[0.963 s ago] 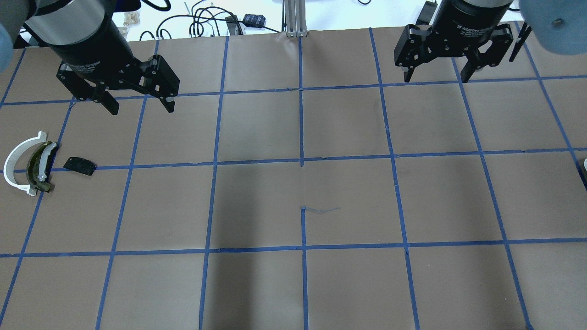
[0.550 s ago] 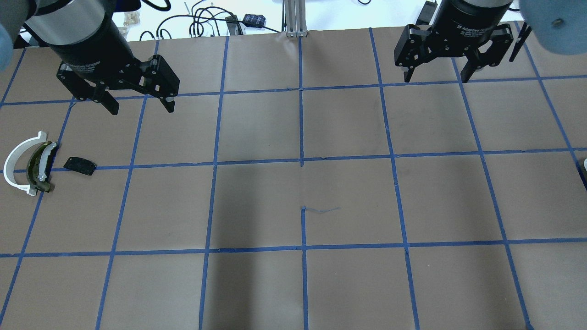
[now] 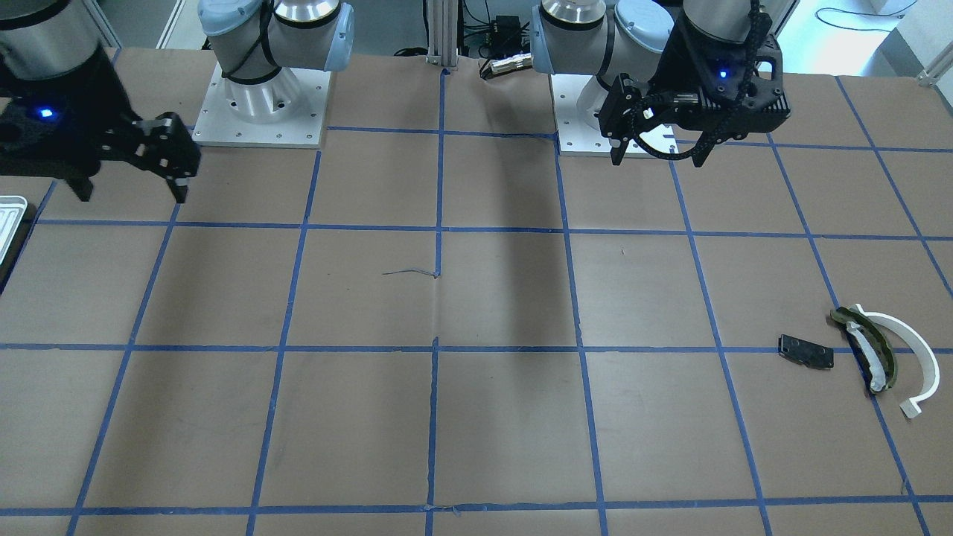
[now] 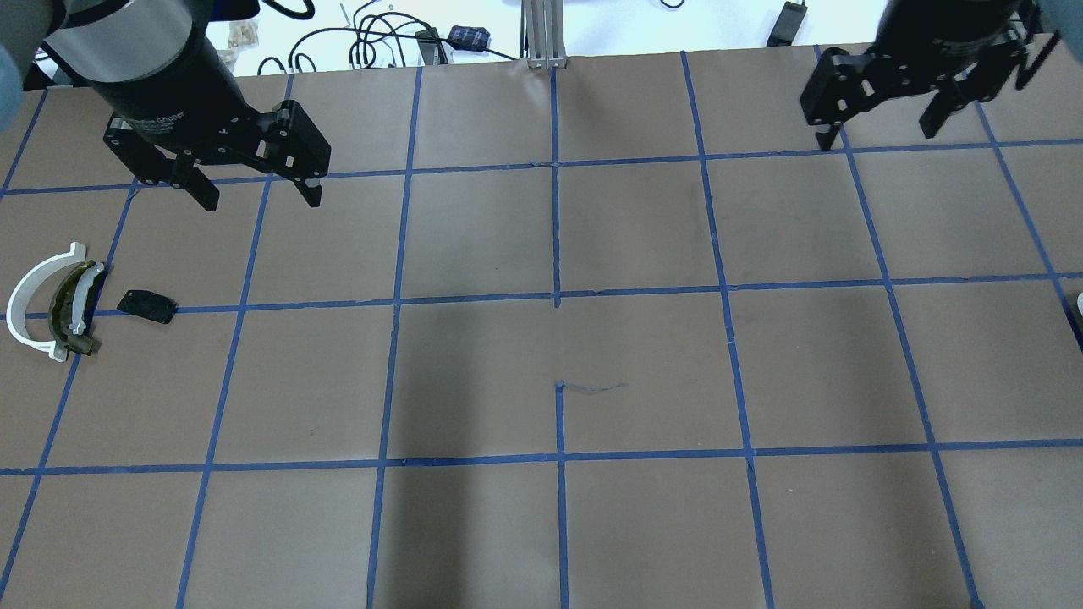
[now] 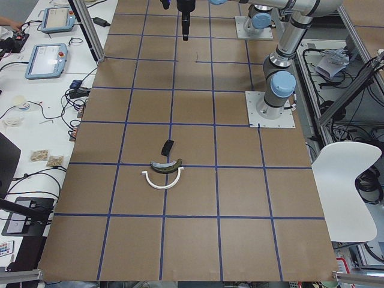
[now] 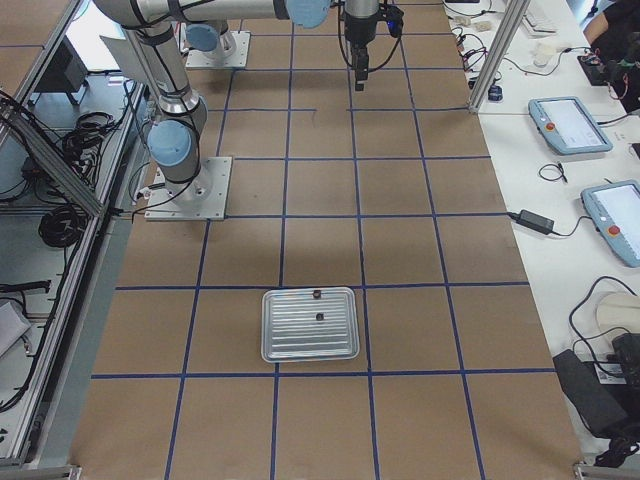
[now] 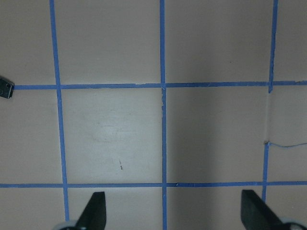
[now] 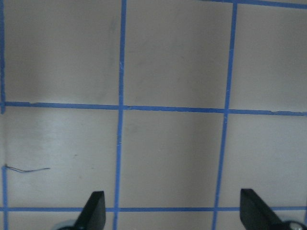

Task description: Place bearing gear from tray to pile

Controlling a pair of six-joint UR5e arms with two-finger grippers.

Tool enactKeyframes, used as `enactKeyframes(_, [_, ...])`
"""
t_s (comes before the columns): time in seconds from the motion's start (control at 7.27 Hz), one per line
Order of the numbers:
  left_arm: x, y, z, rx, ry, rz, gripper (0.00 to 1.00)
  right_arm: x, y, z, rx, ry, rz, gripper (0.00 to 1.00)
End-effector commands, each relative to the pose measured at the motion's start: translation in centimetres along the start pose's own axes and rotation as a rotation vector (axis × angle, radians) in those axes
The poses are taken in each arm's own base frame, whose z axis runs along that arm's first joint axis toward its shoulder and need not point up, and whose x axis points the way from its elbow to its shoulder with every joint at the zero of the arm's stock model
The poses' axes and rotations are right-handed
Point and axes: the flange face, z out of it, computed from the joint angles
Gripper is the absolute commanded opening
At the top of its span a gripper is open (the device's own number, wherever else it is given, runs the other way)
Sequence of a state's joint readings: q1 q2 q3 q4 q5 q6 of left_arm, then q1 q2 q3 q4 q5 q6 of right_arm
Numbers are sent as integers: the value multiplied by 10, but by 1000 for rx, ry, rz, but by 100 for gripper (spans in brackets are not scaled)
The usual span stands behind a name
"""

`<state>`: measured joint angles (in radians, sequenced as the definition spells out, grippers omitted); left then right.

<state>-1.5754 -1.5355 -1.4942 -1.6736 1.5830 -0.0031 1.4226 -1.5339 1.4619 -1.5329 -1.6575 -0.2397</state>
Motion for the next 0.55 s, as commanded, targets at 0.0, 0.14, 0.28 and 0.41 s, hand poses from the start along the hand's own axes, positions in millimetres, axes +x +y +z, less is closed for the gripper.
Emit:
enactKeyframes(0.0, [0,0,0,0,0,0,100,137,16,25,-50,-10,-126,100])
enactKeyframes(0.14, [0,0,0,0,0,0,100,189,19,50,-86,-32,-130,100])
enactKeyframes(0.28, [0,0,0,0,0,0,100,252,23,80,-94,-35,-151,100])
enactKeyframes(0.41, [0,0,0,0,0,0,100,311,32,116,-92,-52,-177,100])
